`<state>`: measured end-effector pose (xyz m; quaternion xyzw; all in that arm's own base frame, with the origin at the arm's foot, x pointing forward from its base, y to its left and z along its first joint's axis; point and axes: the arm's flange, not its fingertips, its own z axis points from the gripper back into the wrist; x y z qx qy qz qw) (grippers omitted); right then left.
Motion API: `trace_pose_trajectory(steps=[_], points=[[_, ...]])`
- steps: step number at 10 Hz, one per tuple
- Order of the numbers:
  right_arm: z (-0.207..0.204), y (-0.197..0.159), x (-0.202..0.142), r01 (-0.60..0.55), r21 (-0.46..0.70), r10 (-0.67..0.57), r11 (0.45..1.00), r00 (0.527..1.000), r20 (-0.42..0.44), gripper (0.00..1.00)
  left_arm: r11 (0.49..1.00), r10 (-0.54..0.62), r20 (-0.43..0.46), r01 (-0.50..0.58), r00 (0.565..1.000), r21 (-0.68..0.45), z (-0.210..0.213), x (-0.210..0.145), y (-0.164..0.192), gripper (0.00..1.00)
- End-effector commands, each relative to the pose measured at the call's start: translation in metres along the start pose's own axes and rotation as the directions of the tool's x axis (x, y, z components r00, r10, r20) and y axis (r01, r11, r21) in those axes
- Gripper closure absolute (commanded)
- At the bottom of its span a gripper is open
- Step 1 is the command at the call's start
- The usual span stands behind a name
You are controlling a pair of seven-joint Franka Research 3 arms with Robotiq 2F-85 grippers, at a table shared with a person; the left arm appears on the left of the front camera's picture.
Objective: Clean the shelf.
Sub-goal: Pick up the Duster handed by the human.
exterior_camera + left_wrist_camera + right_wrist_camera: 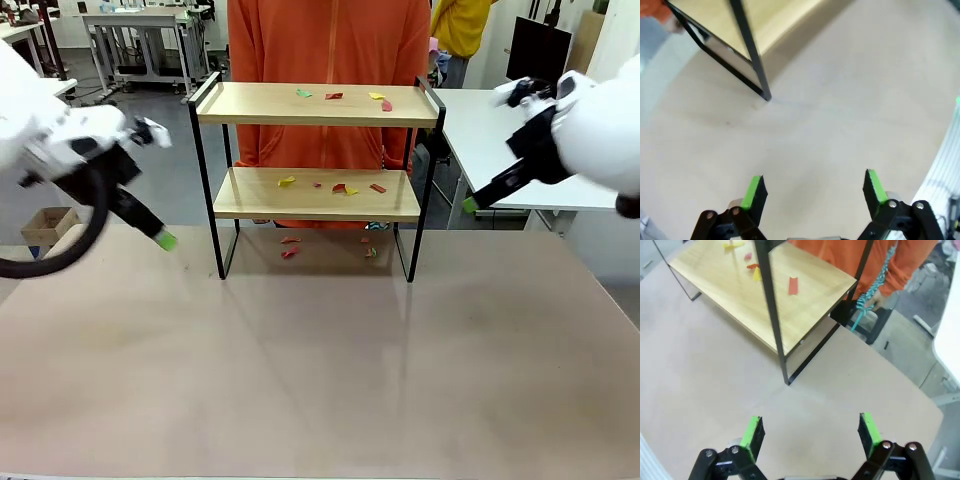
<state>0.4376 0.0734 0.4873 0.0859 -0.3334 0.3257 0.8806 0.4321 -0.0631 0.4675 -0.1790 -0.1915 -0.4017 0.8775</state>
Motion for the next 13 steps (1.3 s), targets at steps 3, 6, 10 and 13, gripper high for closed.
trace_pose_trajectory(steps=[3,6,10,13], points=[[-0.017,-0.100,-0.038,-0.154,0.247,0.116,0.957,0.980,0.162,0.00,0.924,-0.197,0.238,0.262,0.951,-0.280,0.006,-0.005,0.110,0.00],[-0.034,-0.146,-0.075,-0.199,0.314,0.120,0.928,0.960,0.252,0.00,0.905,-0.292,0.424,0.391,0.857,-0.167,0.015,-0.027,0.140,0.00],[-0.005,-0.123,-0.075,-0.188,0.278,0.119,0.942,0.962,0.244,0.00,0.915,-0.269,0.384,0.359,0.883,-0.185,0.014,-0.029,0.136,0.00],[-0.016,-0.143,-0.077,-0.175,0.343,0.084,0.923,0.960,0.265,0.00,0.919,-0.236,0.428,0.343,0.872,-0.192,0.011,-0.022,0.164,0.00]])
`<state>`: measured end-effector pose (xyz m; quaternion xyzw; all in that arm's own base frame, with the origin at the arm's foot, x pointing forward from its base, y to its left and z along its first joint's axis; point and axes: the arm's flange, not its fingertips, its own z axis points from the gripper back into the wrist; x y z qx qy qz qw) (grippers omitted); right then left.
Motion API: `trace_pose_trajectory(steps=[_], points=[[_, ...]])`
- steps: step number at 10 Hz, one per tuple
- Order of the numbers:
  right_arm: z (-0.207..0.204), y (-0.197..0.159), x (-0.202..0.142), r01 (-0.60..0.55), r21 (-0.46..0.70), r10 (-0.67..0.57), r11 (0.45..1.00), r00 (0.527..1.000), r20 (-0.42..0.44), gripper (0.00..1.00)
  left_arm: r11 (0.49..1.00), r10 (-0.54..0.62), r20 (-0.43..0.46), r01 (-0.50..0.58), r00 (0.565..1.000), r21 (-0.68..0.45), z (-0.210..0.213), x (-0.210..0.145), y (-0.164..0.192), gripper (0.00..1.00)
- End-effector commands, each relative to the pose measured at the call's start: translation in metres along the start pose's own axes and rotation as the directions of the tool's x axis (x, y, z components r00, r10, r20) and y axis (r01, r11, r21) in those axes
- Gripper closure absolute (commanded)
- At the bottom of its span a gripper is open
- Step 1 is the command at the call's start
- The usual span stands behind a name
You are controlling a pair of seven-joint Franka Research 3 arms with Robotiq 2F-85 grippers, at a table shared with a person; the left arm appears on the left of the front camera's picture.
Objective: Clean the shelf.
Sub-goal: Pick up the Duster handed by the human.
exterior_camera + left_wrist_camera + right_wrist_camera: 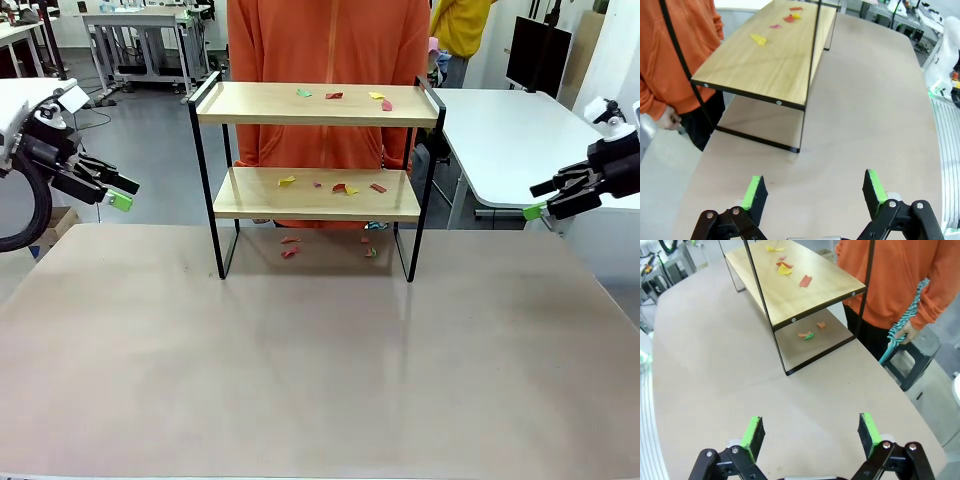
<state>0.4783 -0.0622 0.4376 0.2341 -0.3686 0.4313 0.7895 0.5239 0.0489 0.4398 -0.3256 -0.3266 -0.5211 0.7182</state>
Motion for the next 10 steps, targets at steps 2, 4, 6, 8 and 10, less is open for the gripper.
trace_pose_trajectory(steps=[2,4,6,8,10], points=[[-0.003,-0.065,-0.018,-0.012,0.081,-0.002,0.997,0.985,0.173,0.00,0.999,0.051,0.116,-0.050,0.992,-0.017,0.009,-0.017,0.073,0.00],[-0.010,-0.101,-0.033,-0.048,0.137,0.007,0.989,0.959,0.284,0.00,0.996,-0.007,0.259,0.028,0.966,-0.079,0.015,-0.032,0.104,0.00],[-0.018,-0.133,-0.047,-0.110,0.164,0.042,0.980,0.928,0.370,0.00,0.989,-0.072,0.376,0.115,0.924,-0.093,0.017,-0.048,0.123,0.00],[-0.023,-0.152,-0.062,-0.159,0.159,0.074,0.974,0.896,0.438,0.00,0.979,-0.120,0.439,0.181,0.891,-0.098,0.013,-0.065,0.131,0.00],[-0.025,-0.167,-0.070,-0.171,0.149,0.078,0.974,0.870,0.486,0.00,0.965,-0.162,0.472,0.240,0.866,-0.109,0.009,-0.077,0.135,0.00]])
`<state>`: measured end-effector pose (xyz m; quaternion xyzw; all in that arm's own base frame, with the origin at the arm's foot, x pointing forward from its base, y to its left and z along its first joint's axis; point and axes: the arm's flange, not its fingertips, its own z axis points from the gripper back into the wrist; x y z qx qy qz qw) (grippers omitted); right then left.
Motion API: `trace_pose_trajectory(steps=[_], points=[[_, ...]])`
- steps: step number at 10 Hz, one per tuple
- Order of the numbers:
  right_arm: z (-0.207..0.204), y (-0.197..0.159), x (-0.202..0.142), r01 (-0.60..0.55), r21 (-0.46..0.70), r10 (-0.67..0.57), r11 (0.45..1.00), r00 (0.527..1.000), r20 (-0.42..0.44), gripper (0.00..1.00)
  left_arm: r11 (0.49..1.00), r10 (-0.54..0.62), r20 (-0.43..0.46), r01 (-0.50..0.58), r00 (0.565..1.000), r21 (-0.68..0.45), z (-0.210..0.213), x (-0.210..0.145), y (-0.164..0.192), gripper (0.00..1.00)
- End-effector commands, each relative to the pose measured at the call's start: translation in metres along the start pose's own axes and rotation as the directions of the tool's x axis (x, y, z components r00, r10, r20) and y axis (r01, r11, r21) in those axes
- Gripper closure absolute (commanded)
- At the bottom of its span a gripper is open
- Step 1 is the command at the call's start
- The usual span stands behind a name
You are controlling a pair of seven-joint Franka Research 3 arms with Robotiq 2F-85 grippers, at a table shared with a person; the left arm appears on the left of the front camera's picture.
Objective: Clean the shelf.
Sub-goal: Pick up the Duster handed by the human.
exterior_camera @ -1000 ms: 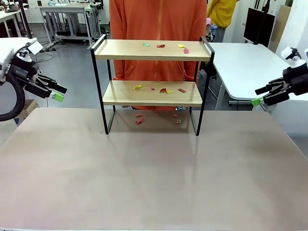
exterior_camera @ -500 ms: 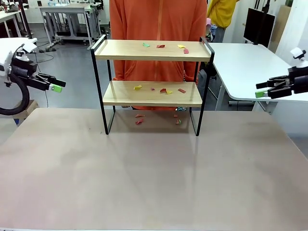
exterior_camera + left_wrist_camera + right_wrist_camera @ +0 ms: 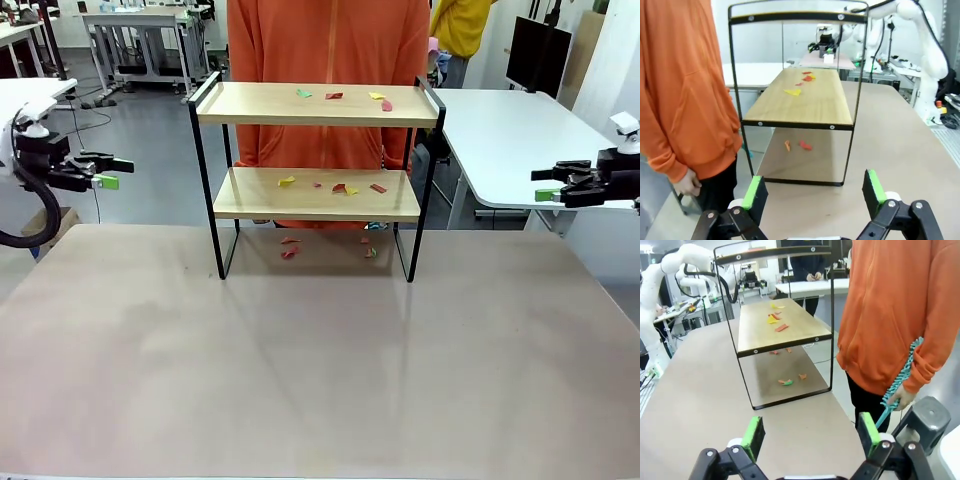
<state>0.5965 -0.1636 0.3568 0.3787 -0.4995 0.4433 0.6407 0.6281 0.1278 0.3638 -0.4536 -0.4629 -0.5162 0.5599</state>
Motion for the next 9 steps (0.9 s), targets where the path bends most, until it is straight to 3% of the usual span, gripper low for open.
trace_pose_trajectory(steps=[1,5,9], points=[[0.001,-0.017,-0.002,-0.018,0.011,0.017,1.000,0.996,0.084,0.00,0.997,-0.049,0.041,0.051,0.998,-0.049,0.003,-0.005,0.009,0.00],[0.006,-0.022,-0.001,-0.064,0.016,0.062,0.998,0.992,0.114,0.00,0.993,-0.045,0.125,0.058,0.991,-0.107,0.005,-0.011,0.014,0.00],[0.005,-0.031,0.003,-0.085,0.013,0.082,0.996,0.987,0.140,0.00,0.992,-0.048,0.155,0.066,0.987,-0.112,0.014,-0.006,0.015,0.00]])
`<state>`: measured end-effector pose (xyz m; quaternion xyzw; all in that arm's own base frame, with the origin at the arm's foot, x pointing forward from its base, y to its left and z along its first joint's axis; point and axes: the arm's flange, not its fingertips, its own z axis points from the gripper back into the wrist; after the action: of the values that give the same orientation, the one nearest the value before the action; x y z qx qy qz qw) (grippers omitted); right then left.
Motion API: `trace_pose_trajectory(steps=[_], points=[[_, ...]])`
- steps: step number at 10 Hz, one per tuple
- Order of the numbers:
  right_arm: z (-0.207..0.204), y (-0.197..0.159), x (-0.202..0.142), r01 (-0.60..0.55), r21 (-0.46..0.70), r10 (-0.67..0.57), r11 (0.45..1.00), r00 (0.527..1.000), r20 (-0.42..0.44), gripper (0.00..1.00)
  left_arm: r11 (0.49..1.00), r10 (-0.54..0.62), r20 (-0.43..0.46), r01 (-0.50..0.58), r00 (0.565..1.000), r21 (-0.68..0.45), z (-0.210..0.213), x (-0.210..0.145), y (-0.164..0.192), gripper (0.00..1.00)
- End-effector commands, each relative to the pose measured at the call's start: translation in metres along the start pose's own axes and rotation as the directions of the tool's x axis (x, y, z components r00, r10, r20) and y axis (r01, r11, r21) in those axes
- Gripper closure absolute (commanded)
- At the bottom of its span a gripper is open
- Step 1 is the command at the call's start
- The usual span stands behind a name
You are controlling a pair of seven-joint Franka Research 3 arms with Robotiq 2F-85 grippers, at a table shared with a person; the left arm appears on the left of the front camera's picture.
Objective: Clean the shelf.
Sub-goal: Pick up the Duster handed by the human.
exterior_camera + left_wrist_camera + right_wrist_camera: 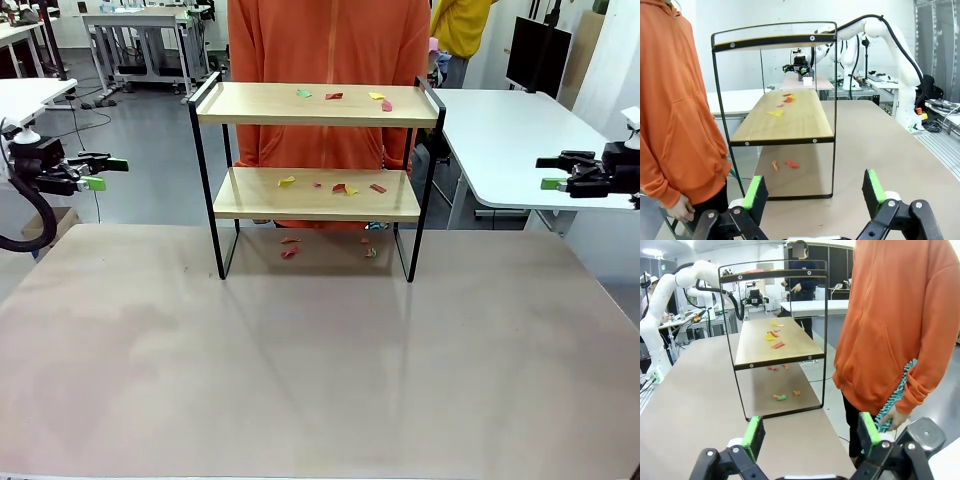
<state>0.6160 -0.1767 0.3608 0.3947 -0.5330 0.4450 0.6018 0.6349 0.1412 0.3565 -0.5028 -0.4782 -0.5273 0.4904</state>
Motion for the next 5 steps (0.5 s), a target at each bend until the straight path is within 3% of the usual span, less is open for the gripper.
trace_pose_trajectory(steps=[1,5], points=[[-0.003,-0.010,-0.002,-0.024,0.008,0.024,1.000,0.999,0.029,0.00,1.000,-0.010,0.035,0.009,0.999,0.020,0.002,0.003,0.007,0.00],[0.000,0.000,0.000,0.000,0.000,0.000,1.000,1.000,0.000,0.00,1.000,0.000,0.000,0.000,1.000,0.000,0.000,0.000,0.000,0.00]])
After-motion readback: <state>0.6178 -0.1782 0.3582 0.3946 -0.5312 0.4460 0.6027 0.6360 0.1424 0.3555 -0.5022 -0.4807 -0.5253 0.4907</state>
